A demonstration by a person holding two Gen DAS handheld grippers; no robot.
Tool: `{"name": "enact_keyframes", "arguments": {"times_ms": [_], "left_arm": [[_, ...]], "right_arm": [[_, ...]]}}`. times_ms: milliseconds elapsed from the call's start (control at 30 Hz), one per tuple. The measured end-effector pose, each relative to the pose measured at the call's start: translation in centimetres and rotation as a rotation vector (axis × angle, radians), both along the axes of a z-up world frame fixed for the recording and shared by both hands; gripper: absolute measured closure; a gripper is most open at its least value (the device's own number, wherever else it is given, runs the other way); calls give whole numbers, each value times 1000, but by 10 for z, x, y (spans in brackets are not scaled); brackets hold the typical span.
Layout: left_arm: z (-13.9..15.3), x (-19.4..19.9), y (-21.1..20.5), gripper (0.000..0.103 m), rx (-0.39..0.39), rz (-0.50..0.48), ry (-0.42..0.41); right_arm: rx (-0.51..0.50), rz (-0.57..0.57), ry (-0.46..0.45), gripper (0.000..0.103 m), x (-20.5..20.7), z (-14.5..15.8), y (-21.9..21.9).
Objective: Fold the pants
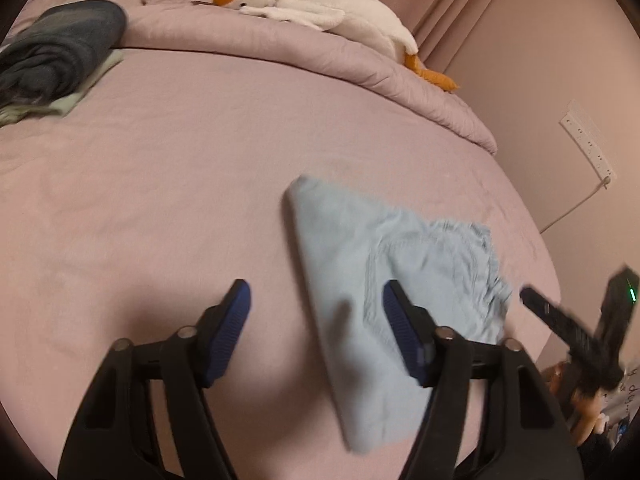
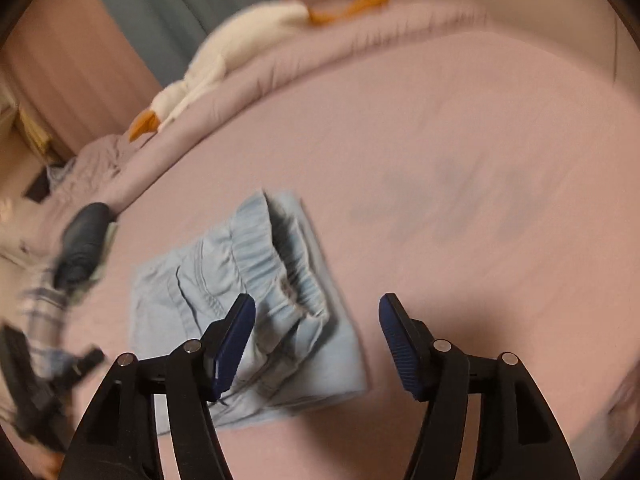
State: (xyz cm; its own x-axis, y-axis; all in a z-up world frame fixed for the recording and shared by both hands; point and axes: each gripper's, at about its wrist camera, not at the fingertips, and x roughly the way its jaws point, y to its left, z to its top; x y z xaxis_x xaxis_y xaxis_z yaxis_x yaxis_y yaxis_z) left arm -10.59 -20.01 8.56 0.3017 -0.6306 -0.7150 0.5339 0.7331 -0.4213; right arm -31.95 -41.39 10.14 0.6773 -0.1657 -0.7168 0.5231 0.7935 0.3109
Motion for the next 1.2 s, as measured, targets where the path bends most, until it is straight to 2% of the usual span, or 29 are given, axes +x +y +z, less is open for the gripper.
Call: {"name": "enact_keyframes", "arguments": {"times_ms": [100, 133, 167, 200, 233, 267, 300, 333, 367, 433, 500, 567, 733, 800, 833, 967, 1100, 1200], "left_arm": [[-1, 18, -25, 62, 15, -73, 6], [-1, 21, -31, 73, 26, -94, 7], [-2, 25, -39, 81, 38, -118, 2], [-2, 29, -47, 83, 43, -149, -1], [-3, 32, -53, 86, 44, -173, 0], [-5, 36, -60, 87, 51, -195, -1], [-8, 39, -64, 87, 62, -206, -3], [-13, 44, -70, 87, 87, -212, -3], [-18, 48, -73, 89, 103, -214, 4], [-34, 60, -78, 93, 141, -212, 48], [-45, 65, -80, 98, 151, -212, 47], [-48, 67, -80, 99, 138, -203, 40], [-44, 68, -77, 99, 114, -164, 51], [-37, 61, -70, 100, 118, -149, 35], [-32, 55, -66, 99, 114, -145, 23], [-18, 26, -55, 73, 94, -155, -24], [-18, -9, -56, 73, 125, -205, -36], [-29, -34, -61, 73, 221, -231, -59]], "right_arm": [[-103, 212, -55, 38, 12, 10, 44], [-112, 286, -60, 38, 18, 10, 57], [-110, 359, -60, 44, 24, 8, 70], [-97, 452, -52, 51, 34, 3, 88], [-91, 505, -39, 67, 41, -1, 100], [-100, 562, -23, 74, 49, -7, 114], [-112, 610, -17, 76, 54, -10, 126], [-122, 662, -12, 86, 57, -14, 137], [-146, 706, -10, 89, 60, -16, 149], [-198, 774, 17, 89, 67, -23, 169], [-217, 808, 81, 89, 71, -39, 174], [-234, 821, 95, 89, 74, -46, 174], [-159, 832, 98, 89, 75, -40, 157], [-102, 808, 64, 89, 73, -27, 138], [-92, 784, 39, 89, 67, -21, 131], [-100, 613, -58, 89, 54, 9, 77], [-174, 397, 4, 89, 69, 13, 19], [-198, 304, 58, 89, 86, 10, -11]]}}
